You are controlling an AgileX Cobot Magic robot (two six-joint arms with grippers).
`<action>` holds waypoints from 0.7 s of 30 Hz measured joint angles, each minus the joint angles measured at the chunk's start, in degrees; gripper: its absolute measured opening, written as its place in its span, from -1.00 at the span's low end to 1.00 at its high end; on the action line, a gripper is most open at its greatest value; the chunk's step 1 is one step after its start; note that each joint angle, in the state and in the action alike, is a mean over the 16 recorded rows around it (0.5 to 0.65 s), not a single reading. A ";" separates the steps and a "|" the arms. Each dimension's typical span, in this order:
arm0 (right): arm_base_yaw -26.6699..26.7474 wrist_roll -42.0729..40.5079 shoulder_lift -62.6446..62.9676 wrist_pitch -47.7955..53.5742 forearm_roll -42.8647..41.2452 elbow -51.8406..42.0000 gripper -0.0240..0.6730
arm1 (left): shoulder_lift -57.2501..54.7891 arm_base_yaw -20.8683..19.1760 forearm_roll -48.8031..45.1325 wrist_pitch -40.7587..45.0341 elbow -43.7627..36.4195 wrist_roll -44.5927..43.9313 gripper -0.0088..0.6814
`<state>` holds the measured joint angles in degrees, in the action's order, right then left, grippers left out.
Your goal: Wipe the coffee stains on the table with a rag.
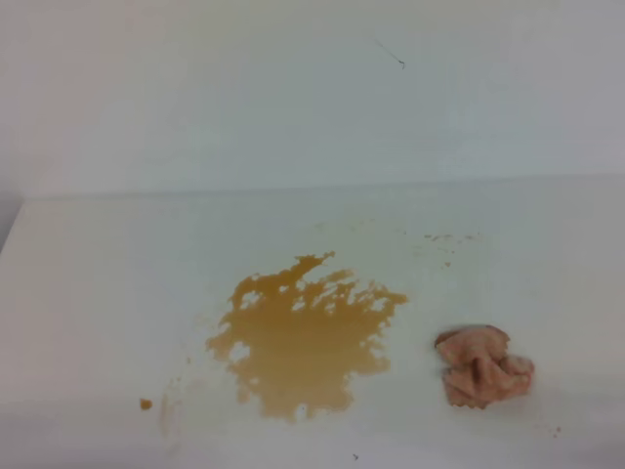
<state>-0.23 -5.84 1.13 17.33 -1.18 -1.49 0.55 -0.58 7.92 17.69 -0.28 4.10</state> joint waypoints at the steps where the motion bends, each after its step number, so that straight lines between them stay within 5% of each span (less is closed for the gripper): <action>1: 0.00 0.00 0.04 -0.03 0.00 -0.06 -0.94 | 0.10 0.00 0.00 -0.09 -0.22 0.00 -0.98; 21: -0.01 0.00 0.38 -0.27 0.01 -0.50 -0.94 | 0.28 0.00 0.01 -0.38 -1.13 -0.02 -0.98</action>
<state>-0.23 -5.83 1.51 17.07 -1.17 -1.99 0.83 -0.58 7.94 17.31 -1.41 4.08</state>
